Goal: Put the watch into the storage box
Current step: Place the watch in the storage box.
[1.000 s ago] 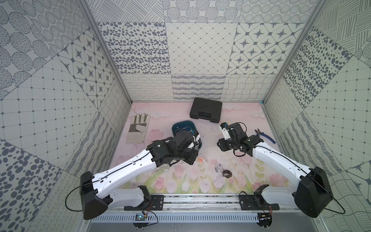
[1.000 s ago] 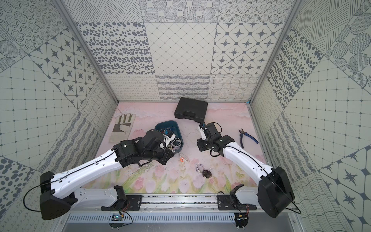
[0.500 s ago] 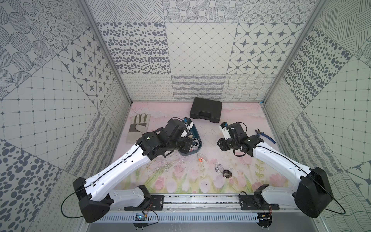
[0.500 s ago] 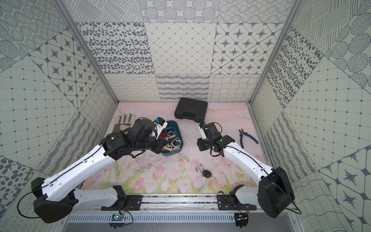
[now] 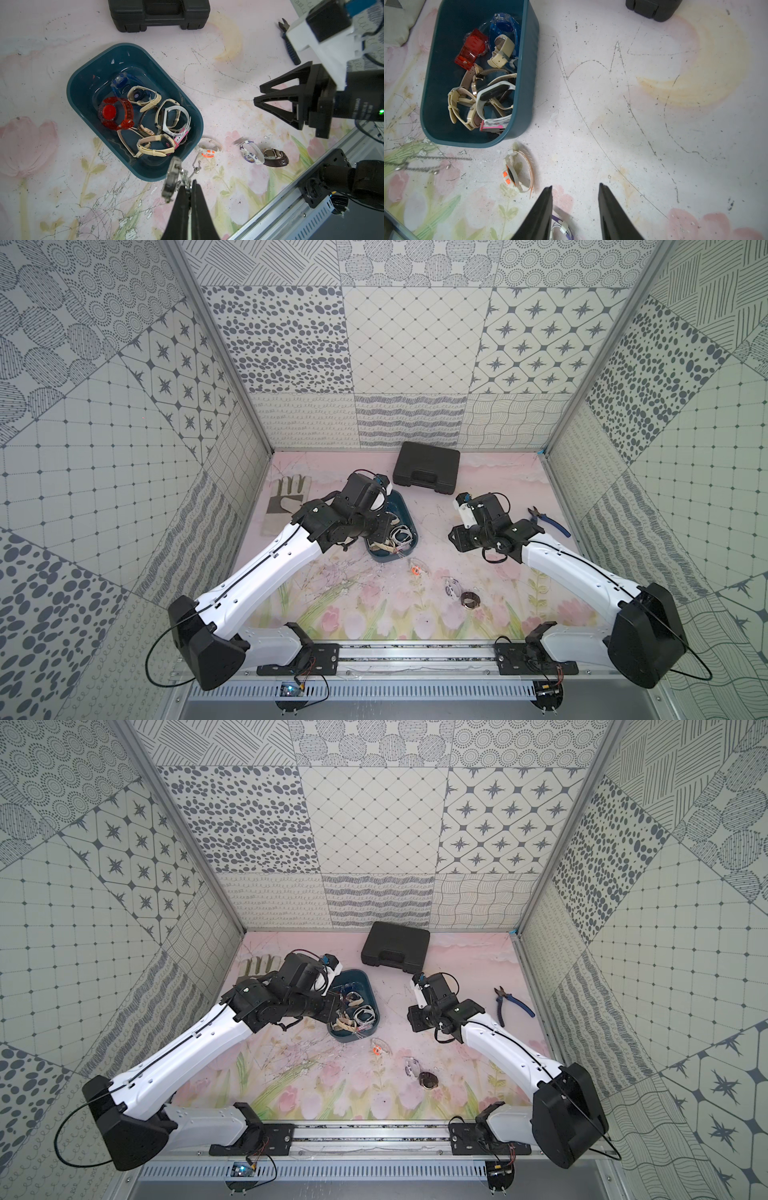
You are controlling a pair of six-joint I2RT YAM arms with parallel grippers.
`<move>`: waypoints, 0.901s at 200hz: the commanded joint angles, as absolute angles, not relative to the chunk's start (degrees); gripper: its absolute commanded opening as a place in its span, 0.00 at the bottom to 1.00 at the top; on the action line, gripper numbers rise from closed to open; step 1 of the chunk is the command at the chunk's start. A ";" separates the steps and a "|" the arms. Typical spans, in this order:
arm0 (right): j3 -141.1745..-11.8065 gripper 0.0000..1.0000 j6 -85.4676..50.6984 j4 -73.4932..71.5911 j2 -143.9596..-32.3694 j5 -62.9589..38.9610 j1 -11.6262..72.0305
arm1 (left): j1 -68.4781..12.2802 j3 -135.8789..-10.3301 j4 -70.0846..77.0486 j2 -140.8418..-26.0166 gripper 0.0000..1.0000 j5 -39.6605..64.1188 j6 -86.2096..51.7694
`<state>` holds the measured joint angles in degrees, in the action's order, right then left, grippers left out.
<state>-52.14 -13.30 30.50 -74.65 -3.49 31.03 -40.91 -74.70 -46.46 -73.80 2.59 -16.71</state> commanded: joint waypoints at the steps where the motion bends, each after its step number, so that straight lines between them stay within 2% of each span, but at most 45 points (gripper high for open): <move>1: -51.28 0.41 -12.75 28.48 -75.56 -3.75 30.80 | -39.82 -73.22 -42.46 -74.95 0.00 4.31 -14.11; 87: -50.95 0.41 -12.32 27.42 -77.95 -4.47 30.84 | -38.10 -71.03 -40.66 -78.60 0.00 4.13 -13.89; 180: -50.62 0.41 -12.22 27.69 -78.12 -4.39 30.81 | -37.53 -66.48 -40.04 -79.26 0.00 -1.53 -16.52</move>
